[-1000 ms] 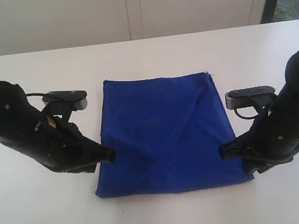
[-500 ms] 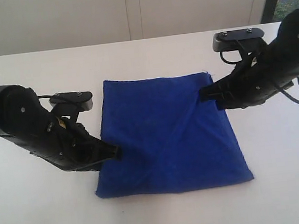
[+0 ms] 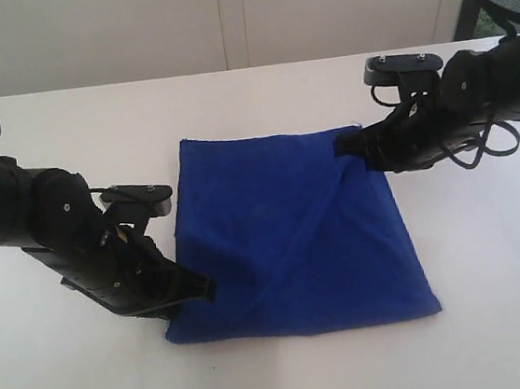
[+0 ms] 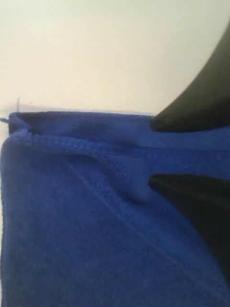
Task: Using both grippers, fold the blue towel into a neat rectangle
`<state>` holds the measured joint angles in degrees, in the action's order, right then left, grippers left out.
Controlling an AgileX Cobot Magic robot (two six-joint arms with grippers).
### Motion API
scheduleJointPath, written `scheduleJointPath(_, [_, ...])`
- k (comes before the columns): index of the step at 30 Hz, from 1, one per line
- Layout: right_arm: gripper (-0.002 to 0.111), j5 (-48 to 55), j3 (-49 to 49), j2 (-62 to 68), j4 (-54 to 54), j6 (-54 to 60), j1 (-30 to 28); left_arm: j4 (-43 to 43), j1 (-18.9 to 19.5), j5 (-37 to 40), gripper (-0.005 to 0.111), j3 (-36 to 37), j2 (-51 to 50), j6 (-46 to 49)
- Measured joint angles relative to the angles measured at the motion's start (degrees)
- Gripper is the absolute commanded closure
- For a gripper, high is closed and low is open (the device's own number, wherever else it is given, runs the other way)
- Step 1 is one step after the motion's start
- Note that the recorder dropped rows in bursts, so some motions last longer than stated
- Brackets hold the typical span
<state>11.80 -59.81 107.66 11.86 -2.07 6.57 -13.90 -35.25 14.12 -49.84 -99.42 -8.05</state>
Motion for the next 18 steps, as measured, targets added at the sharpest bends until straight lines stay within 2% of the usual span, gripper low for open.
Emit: scheduleJointPath(18, [0.078, 10.37, 0.0, 1.0, 0.23, 0.01, 0.5, 0.0, 0.0, -1.11, 0.107, 0.0, 0.0, 0.22])
